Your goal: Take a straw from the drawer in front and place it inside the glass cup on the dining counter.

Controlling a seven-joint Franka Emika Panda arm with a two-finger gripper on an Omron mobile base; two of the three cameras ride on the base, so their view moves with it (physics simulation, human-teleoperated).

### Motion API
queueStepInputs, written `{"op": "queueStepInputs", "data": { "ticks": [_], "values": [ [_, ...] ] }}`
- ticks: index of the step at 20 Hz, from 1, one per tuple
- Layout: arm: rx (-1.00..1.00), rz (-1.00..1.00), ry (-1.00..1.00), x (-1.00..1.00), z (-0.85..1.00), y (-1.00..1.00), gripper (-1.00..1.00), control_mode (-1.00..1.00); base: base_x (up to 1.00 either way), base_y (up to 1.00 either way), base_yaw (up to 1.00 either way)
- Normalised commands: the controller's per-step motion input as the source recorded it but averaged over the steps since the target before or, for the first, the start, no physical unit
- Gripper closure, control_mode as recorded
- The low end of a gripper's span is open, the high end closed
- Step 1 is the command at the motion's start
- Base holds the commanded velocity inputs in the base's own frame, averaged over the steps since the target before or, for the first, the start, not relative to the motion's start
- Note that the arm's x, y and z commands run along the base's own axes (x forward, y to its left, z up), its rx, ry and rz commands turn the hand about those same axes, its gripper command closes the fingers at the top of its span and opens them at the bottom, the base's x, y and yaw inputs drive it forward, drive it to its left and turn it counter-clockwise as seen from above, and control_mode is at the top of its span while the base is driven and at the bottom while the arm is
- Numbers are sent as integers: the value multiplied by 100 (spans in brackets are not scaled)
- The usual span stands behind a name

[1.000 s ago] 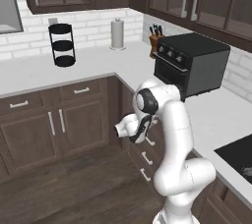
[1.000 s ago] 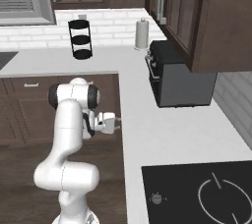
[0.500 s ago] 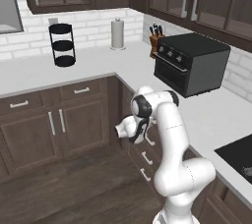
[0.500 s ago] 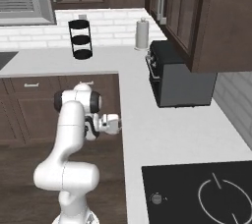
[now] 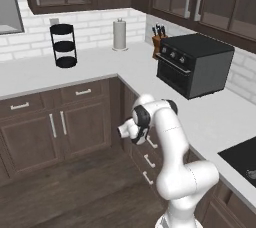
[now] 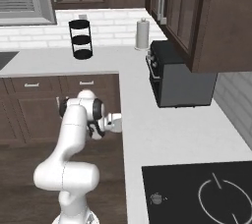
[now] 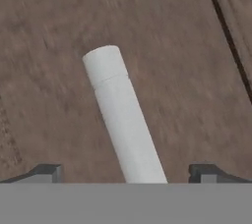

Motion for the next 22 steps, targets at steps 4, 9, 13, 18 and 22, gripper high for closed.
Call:
{"op": "queueStepInputs", "data": {
  "ticks": [4,9,13,18,22],
  "values": [
    [0,0,0,29,-23,-7,100,-100,0,0,0],
    [0,0,0,-4,-3,1,100,-100,0,0,0],
    [2,0,0,-33,0,40,100,-100,0,0,0],
    [0,0,0,-47,0,83,100,-100,0,0,0],
    [0,0,0,-45,0,100,100,-100,0,0,0]
  ]
}}
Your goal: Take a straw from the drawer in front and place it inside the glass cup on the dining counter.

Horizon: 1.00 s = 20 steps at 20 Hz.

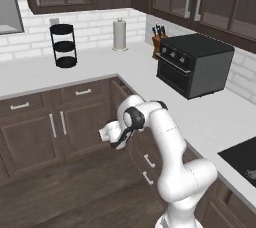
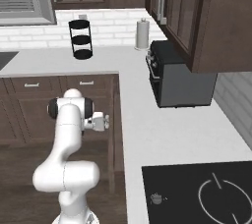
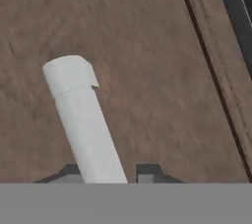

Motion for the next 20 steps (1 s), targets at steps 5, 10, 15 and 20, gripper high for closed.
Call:
{"op": "queueStepInputs", "data": {
  "ticks": [5,10,15,20],
  "values": [
    [0,0,0,-47,0,100,100,-100,0,0,0],
    [0,0,3,-45,0,100,100,-100,0,0,0],
    [1,0,5,-34,0,95,-100,-100,0,0,0],
    [32,3,25,-25,21,23,-100,-100,0,0,0]
  ]
}}
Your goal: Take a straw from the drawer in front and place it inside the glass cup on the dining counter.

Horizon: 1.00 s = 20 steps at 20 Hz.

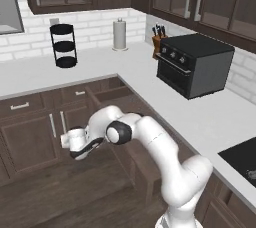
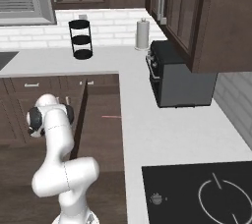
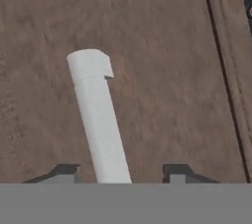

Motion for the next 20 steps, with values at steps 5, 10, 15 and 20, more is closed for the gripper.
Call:
{"op": "queueStepInputs", "data": {
  "ticks": [5,10,15,20],
  "values": [
    [49,9,39,-29,45,11,-100,-100,0,0,0],
    [35,8,4,-40,92,-4,-100,-100,0,0,0],
    [28,3,-4,-18,100,-53,-100,-100,0,0,0],
    [20,0,0,8,63,-82,-100,-100,0,0,0]
  ]
}}
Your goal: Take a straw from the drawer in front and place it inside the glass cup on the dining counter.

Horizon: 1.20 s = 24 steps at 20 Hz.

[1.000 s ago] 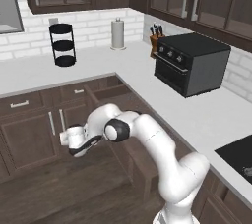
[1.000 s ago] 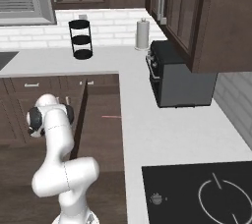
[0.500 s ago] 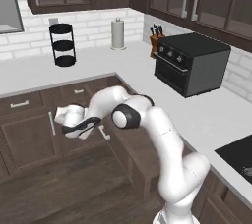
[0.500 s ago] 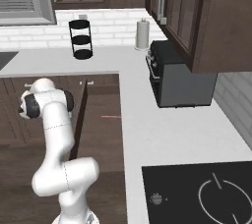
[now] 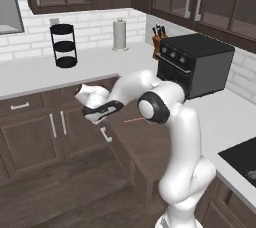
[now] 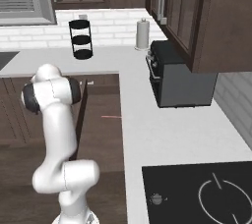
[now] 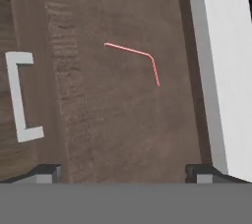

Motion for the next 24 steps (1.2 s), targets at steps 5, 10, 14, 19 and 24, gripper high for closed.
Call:
{"op": "queueStepInputs", "data": {
  "ticks": [5,10,14,19,24],
  "values": [
    [20,0,0,37,12,-80,-100,-100,0,0,0],
    [14,0,0,42,-26,-55,-100,-100,0,0,0],
    [13,0,1,24,-78,-17,-100,-100,0,0,0],
    [22,2,11,11,-73,-2,-100,-100,0,0,0],
    [22,5,9,0,-43,15,-100,-100,0,0,0]
  ]
}}
